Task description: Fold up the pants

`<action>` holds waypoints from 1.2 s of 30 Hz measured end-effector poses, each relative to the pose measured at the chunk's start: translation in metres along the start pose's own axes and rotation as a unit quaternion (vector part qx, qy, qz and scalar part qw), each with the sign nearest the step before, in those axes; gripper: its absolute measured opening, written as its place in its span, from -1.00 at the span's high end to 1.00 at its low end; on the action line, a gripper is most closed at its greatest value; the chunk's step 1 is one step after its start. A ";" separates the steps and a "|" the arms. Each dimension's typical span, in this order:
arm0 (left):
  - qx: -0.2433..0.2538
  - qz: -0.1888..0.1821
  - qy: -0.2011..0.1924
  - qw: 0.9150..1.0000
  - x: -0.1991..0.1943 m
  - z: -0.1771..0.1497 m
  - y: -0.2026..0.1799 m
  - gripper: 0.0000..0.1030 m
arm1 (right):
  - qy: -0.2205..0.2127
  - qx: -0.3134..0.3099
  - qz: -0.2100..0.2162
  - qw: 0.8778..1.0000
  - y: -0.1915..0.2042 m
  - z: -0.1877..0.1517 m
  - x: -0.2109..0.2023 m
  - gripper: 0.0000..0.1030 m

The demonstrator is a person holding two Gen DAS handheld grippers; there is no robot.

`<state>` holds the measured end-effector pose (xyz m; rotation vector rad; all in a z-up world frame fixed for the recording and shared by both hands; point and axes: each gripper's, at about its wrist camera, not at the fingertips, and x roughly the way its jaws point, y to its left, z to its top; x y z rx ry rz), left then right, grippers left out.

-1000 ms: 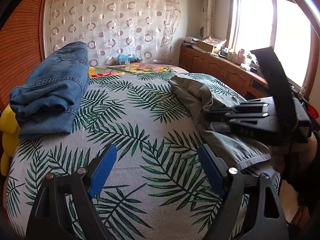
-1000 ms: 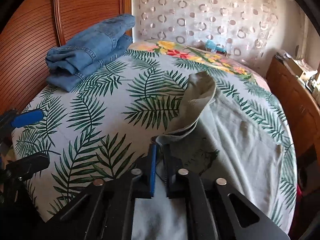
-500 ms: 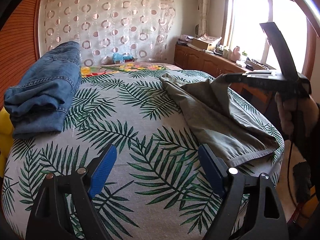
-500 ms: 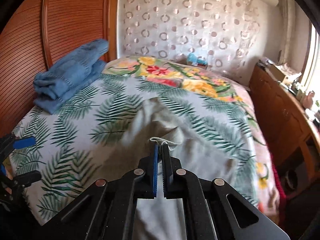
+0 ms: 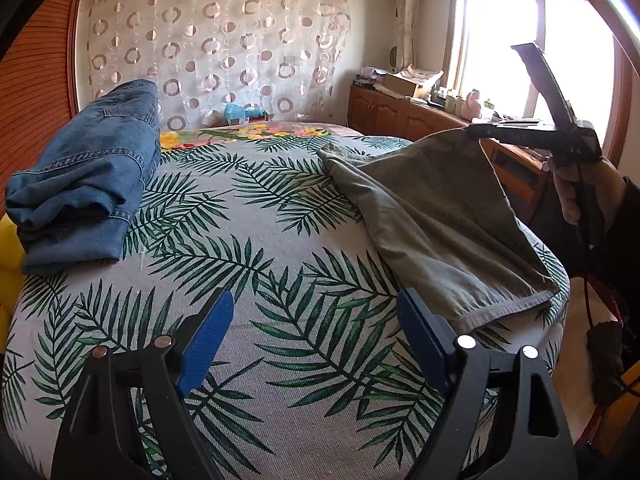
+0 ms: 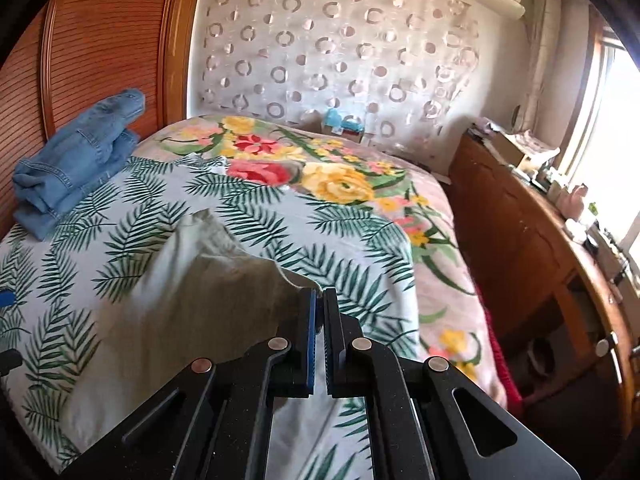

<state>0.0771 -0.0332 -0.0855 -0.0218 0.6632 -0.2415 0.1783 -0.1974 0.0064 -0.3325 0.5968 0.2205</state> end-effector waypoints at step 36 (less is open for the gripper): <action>0.027 -0.019 0.012 0.999 0.011 0.012 -0.022 -0.64 | 0.044 0.073 0.050 0.995 -0.026 -0.064 0.027 0.20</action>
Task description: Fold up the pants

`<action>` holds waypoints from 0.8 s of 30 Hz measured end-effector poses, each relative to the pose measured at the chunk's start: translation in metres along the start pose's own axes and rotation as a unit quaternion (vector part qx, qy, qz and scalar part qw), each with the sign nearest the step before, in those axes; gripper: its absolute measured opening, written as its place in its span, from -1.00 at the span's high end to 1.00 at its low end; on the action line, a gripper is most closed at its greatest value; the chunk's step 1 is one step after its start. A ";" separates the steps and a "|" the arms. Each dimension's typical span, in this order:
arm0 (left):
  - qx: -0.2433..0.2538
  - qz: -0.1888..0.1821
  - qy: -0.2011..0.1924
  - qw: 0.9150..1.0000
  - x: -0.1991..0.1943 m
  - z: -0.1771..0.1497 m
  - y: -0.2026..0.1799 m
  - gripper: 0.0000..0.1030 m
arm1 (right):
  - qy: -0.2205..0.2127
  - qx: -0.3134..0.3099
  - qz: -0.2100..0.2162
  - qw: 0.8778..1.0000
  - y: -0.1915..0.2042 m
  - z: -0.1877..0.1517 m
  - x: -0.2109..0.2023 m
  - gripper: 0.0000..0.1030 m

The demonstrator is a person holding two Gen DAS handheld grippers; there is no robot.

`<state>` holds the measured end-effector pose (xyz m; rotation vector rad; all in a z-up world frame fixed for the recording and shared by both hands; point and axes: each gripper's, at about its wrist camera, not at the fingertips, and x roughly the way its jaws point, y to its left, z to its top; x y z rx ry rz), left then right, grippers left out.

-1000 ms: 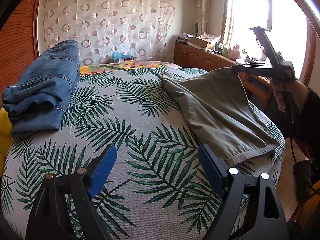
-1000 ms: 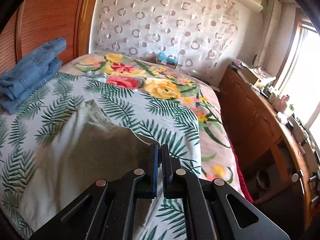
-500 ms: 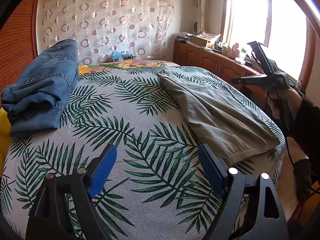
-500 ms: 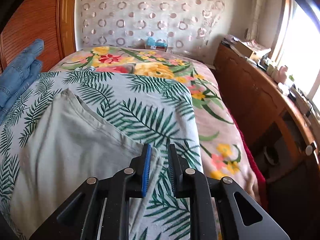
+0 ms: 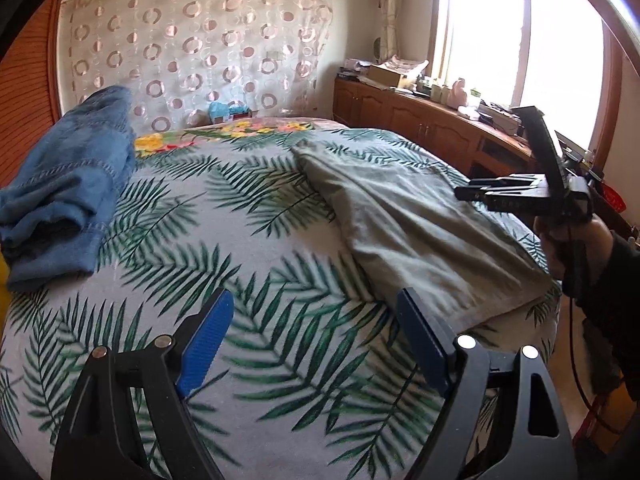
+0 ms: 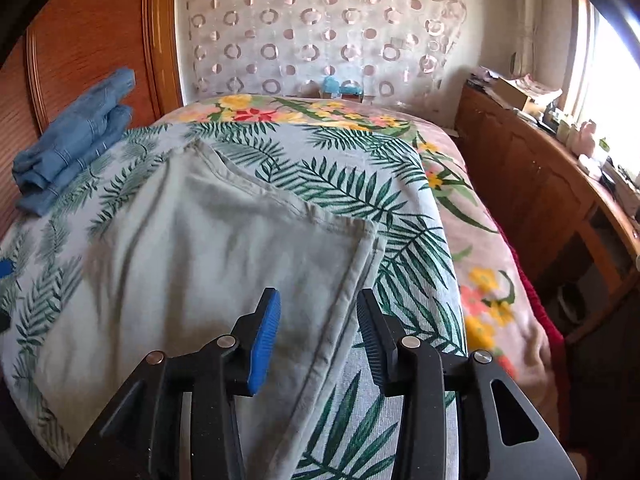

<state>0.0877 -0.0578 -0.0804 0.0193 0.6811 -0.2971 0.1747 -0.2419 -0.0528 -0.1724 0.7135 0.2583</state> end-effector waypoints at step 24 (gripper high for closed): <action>0.048 -0.016 0.032 0.998 0.055 0.030 -0.030 -0.64 | 0.068 0.049 -0.003 0.997 -0.028 0.058 0.056 0.50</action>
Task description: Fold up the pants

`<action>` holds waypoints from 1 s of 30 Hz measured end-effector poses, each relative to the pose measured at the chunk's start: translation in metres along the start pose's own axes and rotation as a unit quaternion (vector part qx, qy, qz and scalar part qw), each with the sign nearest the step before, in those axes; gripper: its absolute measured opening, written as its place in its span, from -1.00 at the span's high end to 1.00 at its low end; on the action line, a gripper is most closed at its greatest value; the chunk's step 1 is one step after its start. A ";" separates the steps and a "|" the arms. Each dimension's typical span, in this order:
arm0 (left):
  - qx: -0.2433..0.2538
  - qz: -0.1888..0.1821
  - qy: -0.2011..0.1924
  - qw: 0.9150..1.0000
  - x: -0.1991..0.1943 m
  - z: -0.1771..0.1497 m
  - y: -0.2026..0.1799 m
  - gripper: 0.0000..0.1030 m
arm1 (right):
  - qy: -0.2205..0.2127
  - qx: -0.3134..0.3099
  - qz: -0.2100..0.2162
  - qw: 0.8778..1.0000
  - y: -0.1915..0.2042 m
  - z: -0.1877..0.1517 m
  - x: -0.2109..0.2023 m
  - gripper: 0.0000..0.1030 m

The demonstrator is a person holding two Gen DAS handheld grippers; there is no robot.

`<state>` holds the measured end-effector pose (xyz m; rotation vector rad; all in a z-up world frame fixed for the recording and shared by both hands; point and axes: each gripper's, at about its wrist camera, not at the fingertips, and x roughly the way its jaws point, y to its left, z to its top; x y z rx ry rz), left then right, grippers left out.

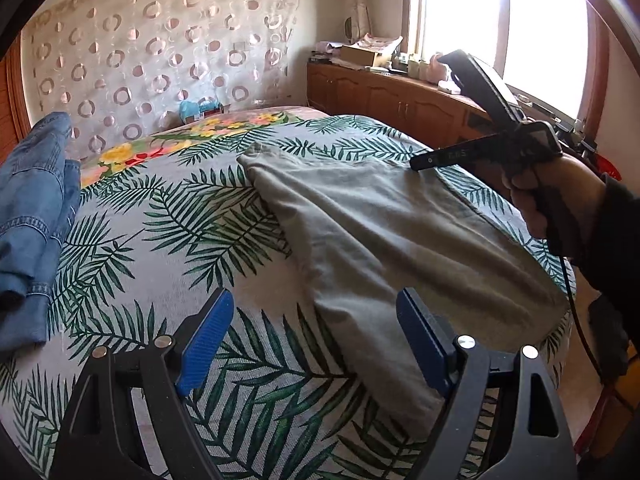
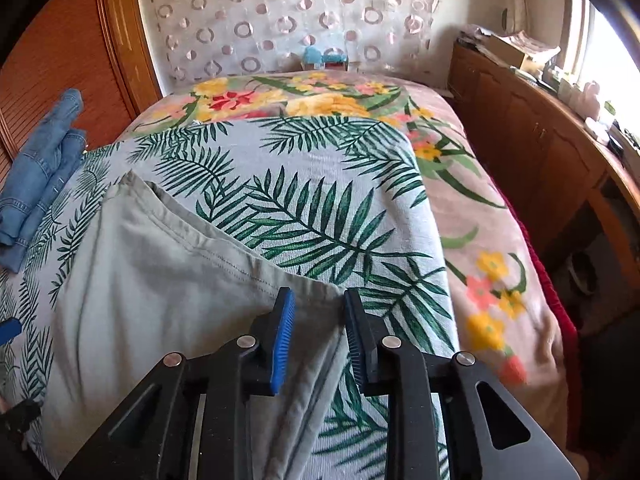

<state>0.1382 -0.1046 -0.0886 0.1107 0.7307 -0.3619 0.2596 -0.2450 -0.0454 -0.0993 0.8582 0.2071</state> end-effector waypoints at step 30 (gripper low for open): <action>0.007 -0.002 0.065 0.998 0.022 -0.009 -0.009 -0.64 | -0.057 -0.020 0.003 0.998 0.027 -0.055 -0.063 0.49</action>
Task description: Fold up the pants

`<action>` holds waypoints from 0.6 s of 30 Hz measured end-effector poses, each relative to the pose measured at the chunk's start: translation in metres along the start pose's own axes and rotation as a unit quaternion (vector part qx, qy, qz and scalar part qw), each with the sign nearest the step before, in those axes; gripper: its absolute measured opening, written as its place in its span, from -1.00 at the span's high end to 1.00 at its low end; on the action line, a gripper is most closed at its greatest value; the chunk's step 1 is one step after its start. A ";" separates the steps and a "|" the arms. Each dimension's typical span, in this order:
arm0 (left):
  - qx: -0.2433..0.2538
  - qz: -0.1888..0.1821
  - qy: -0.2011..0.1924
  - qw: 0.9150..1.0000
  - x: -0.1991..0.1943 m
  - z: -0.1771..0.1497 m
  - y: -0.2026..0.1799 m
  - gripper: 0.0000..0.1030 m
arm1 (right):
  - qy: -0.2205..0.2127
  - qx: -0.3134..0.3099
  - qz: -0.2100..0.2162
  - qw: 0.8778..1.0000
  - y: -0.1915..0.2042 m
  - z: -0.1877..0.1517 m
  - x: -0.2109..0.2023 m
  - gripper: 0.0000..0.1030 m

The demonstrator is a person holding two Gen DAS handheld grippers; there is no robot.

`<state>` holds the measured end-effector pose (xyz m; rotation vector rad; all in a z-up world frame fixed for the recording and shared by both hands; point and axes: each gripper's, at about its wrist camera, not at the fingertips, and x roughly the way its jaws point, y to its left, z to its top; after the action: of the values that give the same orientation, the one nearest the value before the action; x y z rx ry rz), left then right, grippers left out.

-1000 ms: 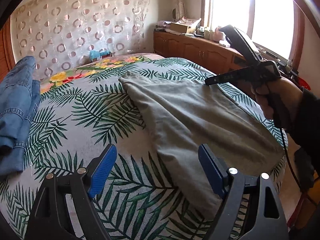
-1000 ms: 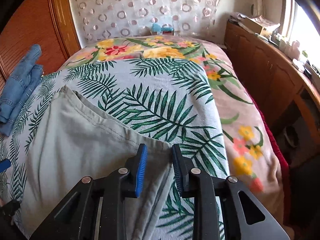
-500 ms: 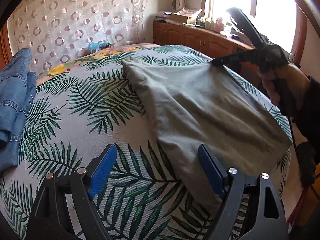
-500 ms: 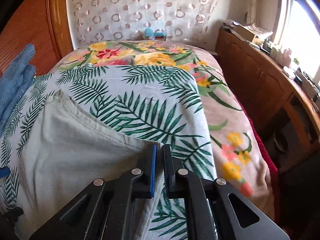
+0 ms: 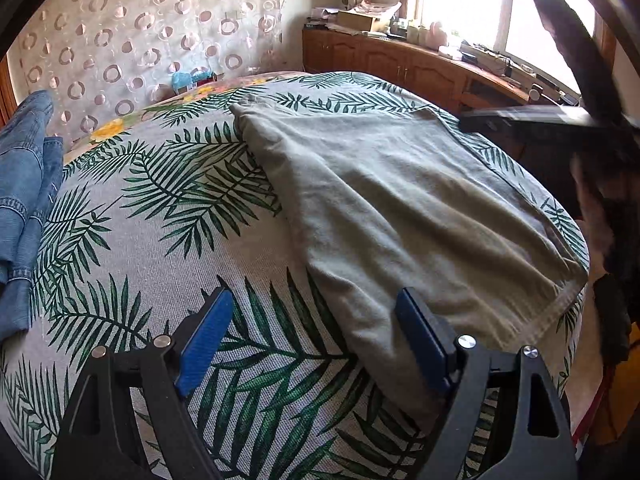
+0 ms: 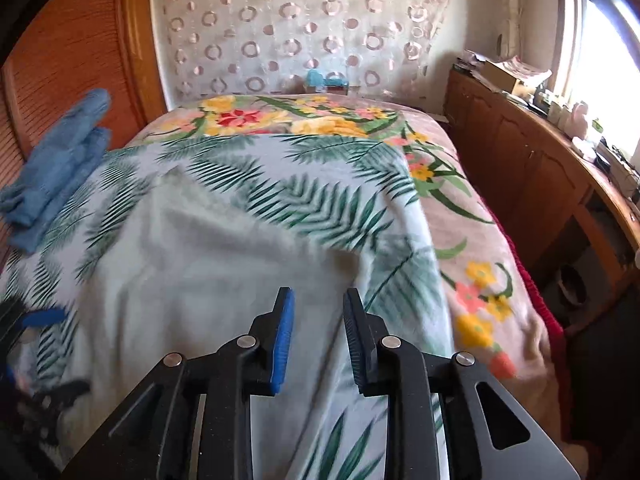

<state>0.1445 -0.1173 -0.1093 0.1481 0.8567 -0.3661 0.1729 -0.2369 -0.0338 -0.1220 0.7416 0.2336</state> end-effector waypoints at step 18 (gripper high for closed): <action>0.000 0.000 0.000 1.000 0.001 0.000 0.001 -0.65 | 0.001 -0.010 0.008 1.000 0.018 -0.049 0.003 0.39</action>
<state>0.1452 -0.1164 -0.1103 0.1471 0.8566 -0.3664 0.1381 -0.2284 -0.0721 -0.1349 0.7422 0.2553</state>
